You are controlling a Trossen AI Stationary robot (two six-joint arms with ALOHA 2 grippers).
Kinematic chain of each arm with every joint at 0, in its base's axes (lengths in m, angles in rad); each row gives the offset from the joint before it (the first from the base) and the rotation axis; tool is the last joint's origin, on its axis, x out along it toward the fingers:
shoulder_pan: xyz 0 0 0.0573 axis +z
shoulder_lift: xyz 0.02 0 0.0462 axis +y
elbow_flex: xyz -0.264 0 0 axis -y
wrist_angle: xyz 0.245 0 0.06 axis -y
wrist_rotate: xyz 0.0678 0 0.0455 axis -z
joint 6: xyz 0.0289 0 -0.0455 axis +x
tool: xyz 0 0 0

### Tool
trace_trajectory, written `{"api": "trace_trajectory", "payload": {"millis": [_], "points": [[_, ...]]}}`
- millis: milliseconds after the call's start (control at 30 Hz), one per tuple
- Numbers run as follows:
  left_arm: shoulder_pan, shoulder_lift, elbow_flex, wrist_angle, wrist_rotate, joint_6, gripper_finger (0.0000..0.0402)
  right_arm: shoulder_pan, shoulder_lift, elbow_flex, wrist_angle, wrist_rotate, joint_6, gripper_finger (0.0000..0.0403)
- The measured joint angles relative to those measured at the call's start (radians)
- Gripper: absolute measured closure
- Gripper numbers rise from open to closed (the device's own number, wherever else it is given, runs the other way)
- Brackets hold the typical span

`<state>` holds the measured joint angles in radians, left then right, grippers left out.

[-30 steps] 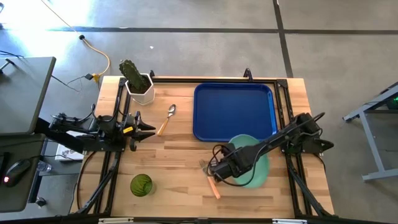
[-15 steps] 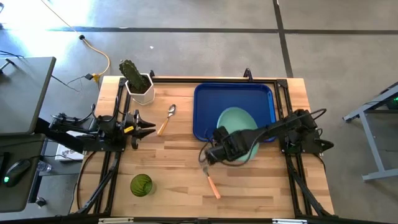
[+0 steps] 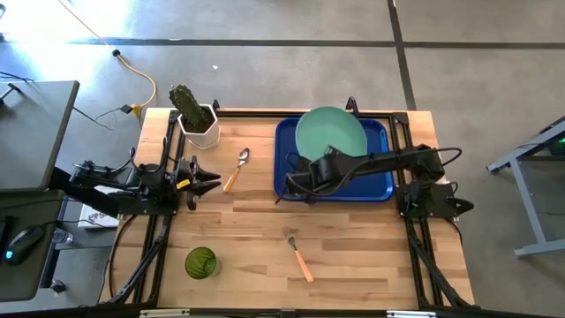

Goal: Pick and place plate/cup/fork/spoon on tray
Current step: Put the light green plate on the blue tray

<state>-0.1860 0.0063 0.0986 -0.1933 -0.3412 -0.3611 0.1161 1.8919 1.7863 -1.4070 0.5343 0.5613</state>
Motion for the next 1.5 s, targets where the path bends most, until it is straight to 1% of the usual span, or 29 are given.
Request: {"api": "trace_trajectory", "payload": {"millis": [200,400,500,733,967,1133,1400,1500], "points": [[0.000,0.000,0.000,0.002,-0.057,-0.040,0.0291,-0.044,0.004,0.000,0.000,0.042,-0.084,0.0403],[0.000,0.000,0.000,0.007,-0.096,-0.040,0.0291,-0.088,0.063,-0.001,-0.042,0.025,-0.098,0.0403],[0.000,0.000,0.000,0.008,-0.097,-0.040,0.0291,-0.105,0.106,-0.001,-0.045,0.007,-0.076,0.0403],[0.000,0.000,0.000,0.009,-0.097,-0.040,0.0291,-0.140,0.214,-0.002,-0.053,-0.120,0.002,0.0403],[0.000,0.000,0.000,0.009,-0.097,-0.040,0.0291,-0.156,0.293,-0.002,-0.050,-0.151,0.052,0.0403],[0.000,0.000,0.000,0.008,-0.097,-0.040,0.0291,-0.156,0.335,-0.002,-0.019,-0.170,0.127,0.0403],[0.000,0.000,0.000,0.008,-0.097,-0.039,0.0291,-0.156,0.344,-0.002,0.030,-0.172,0.222,0.0403],[0.000,0.000,0.000,0.008,-0.096,-0.038,0.0291,-0.156,0.344,-0.002,0.036,-0.180,0.225,0.0403]]}}
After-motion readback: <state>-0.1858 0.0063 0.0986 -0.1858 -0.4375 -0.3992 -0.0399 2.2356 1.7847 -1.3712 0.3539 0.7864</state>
